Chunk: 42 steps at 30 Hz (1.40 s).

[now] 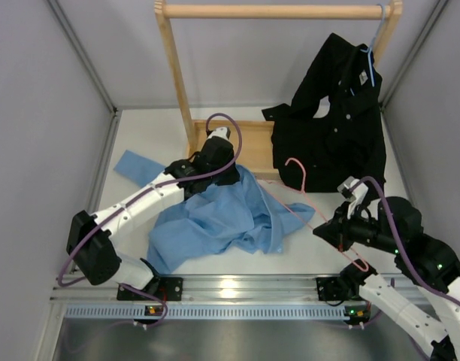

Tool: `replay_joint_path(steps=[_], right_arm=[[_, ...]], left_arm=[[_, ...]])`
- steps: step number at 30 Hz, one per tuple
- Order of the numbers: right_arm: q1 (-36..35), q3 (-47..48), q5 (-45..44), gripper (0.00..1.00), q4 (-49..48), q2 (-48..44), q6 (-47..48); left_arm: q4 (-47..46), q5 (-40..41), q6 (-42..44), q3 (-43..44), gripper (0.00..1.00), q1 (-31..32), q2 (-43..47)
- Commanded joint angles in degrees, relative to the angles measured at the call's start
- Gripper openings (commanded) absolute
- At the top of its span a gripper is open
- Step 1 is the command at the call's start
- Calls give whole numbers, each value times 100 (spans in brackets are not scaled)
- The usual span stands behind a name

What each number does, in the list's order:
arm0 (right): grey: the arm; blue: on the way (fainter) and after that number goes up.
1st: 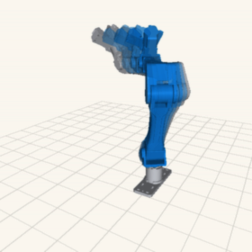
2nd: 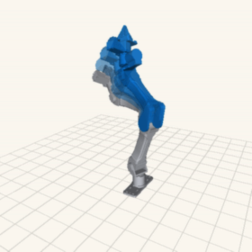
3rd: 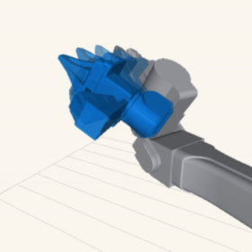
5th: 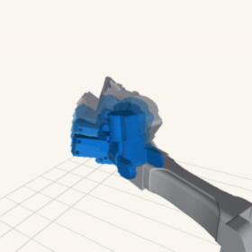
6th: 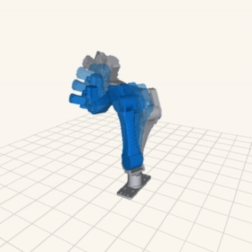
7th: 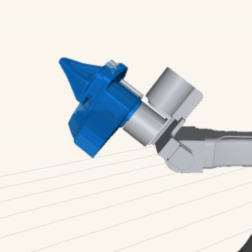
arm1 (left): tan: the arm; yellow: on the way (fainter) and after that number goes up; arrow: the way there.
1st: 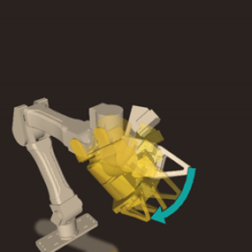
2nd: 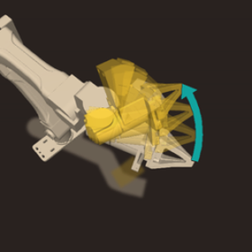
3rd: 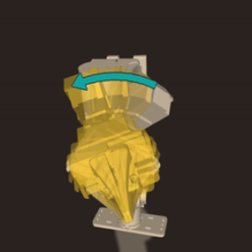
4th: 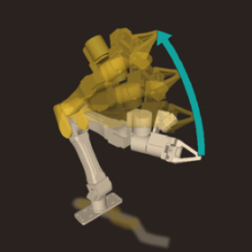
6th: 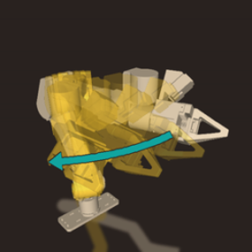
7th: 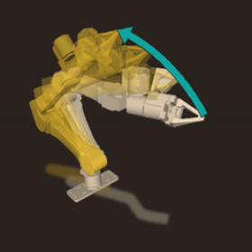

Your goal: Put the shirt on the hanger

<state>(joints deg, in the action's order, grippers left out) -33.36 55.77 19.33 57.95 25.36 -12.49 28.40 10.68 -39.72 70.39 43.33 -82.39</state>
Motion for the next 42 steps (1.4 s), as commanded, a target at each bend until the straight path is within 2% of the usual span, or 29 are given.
replay_joint_path(steps=[1,6,11,17,23,31,35,38,40,42], right_arm=[[67,-206,360,0,-459,82,-218],[58,-400,651,0,-1058,267,-350],[67,134,-131,0,-1023,13,-429],[67,487,466,0,-847,-49,-281],[58,75,685,0,-759,-242,-236],[67,-592,941,0,-1040,-269,-368],[67,-892,1098,0,-1549,-120,-535],[67,-1112,1459,0,-2173,135,-623],[58,-1182,1757,0,-2524,293,-684],[58,-1270,2073,0,-3078,460,-728]], left_arm=[[-510,-557,-27,37,0,-18,240],[-757,-980,35,-183,0,-18,382],[-696,-690,105,-263,0,-26,434],[-643,-646,167,-122,0,-88,162],[-634,-777,202,185,0,-106,4],[-643,-1033,140,203,0,-106,232],[-801,-1892,210,142,0,-62,329],[-810,-2675,666,370,0,394,320],[-714,-2712,930,615,0,797,425],[-424,-2493,1343,817,0,1465,513]])
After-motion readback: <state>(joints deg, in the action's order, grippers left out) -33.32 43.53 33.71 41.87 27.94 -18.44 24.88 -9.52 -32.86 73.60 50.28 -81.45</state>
